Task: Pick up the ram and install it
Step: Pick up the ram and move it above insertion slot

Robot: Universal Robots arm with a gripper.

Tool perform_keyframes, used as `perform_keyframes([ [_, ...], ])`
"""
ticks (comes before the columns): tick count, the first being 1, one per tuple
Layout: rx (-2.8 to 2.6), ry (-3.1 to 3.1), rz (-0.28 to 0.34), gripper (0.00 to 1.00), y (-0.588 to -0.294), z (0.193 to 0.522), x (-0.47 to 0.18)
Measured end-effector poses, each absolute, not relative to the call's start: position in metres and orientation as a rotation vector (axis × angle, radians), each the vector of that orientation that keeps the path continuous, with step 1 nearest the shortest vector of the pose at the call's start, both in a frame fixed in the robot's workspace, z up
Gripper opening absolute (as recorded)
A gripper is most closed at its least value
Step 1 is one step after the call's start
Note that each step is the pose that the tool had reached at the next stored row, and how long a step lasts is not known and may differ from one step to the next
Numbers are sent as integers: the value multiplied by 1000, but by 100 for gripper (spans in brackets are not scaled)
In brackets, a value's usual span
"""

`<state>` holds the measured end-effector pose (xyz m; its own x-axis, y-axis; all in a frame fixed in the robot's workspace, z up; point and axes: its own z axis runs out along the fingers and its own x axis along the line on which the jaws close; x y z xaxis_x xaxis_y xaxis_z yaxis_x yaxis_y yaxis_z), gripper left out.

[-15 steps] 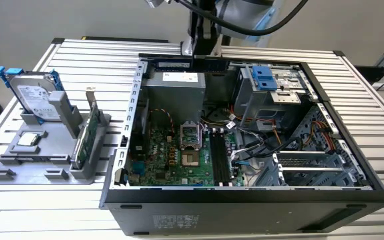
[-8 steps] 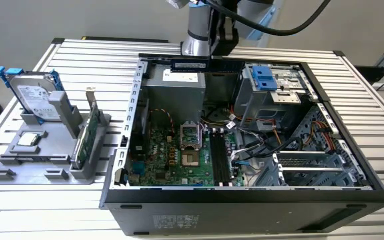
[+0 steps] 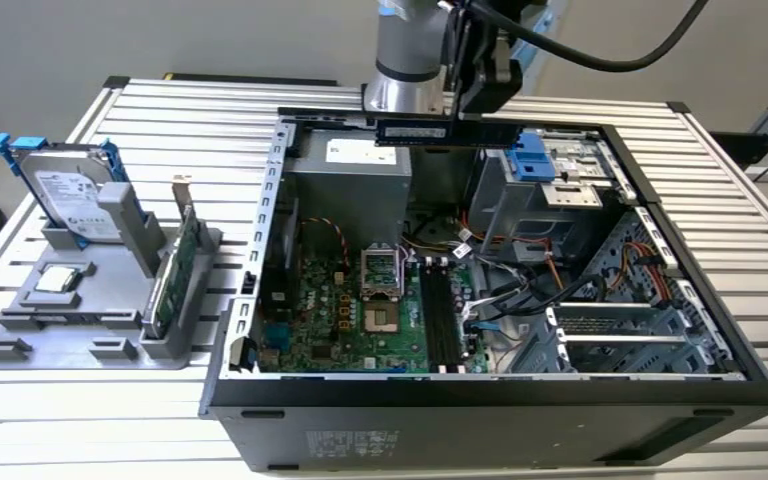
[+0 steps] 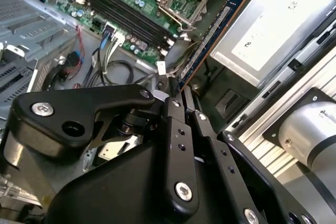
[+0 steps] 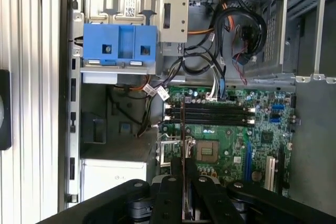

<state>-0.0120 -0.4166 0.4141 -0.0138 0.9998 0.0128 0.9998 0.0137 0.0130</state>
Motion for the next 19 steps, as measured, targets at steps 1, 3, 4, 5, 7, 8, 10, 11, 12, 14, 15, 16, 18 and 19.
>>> perform_keyframes([
  [1, 2206, 2236, 29, 0, -417, 414, -8],
  [3, 2206, 2237, 28, 0, -417, 414, -1],
  [4, 2206, 2237, 28, 0, -417, 414, 2],
  [5, 2206, 2237, 28, 0, -417, 414, 5],
  [7, 2211, 2232, 28, 0, -417, 414, 9],
  [8, 2217, 2225, 28, 0, -417, 414, 9],
  [10, 2231, 2212, 28, 0, -417, 414, 10],
  [11, 2234, 2208, 28, 0, -417, 414, 11],
  [12, 2234, 2208, 28, 0, -417, 414, 11],
  [14, 2236, 2206, 28, 0, -417, 414, 11],
  [15, 2238, 2204, 28, 0, -417, 414, 11],
  [16, 2238, 2204, 28, 0, -417, 414, 11],
  [18, 2239, 2204, 28, 0, -417, 414, 11],
  [19, 2239, 2204, 28, 0, -417, 414, 11],
])
